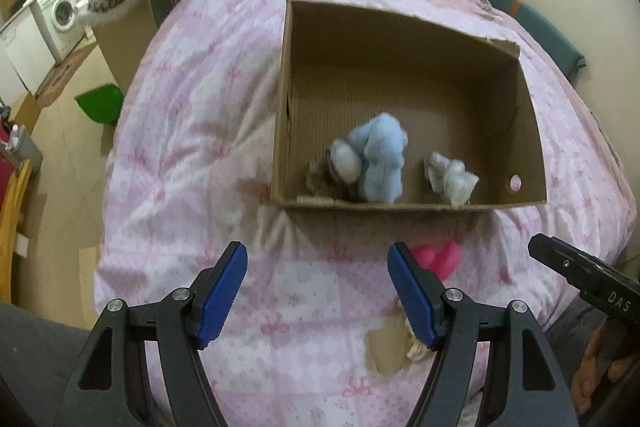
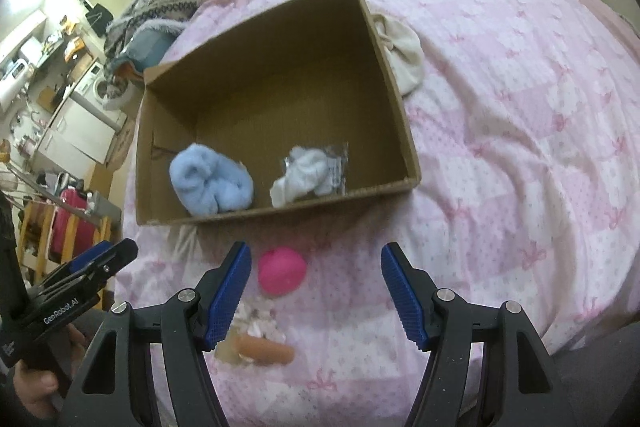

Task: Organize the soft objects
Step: 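Lower the left tool toward the small beige item beside the lace scrunchie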

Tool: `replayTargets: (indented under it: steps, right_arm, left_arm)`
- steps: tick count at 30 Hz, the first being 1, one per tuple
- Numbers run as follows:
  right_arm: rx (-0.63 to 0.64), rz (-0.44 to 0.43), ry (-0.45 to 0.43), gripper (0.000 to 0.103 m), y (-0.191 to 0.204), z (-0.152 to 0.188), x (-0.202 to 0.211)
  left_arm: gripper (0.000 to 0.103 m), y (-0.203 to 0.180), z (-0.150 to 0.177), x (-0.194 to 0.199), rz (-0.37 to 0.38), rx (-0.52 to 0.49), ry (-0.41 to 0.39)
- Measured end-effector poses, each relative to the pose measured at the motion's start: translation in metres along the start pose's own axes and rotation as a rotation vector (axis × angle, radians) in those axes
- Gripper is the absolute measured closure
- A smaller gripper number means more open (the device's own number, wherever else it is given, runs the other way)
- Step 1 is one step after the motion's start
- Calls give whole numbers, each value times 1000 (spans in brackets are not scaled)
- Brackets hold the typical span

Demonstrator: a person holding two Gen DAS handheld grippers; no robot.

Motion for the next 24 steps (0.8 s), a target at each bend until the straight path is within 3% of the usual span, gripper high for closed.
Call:
replayTargets:
  steps: [17,19,24]
  right_arm:
    - [-89,-40,73,32,-13,8,-21]
    - [-105,-45,80,32,-15,9,-23]
    - [-118,-44,97,32,-16,9,-28]
  left_arm:
    - [33,8,13,-26,4,77,114]
    - [33,6,18,-33,15,80,153]
    - [38,-10,44,-58,104,76,349]
Point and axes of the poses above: each gripper's, at about its wrist camera, not at the fingertips, and x roughly against the way its jaws point, y to its left, z to its underside, the point moved 5 cm from there along -x, roughly the way its jaws point, and after that the axes turned 12 degrees about x, right-handed, at the moved point
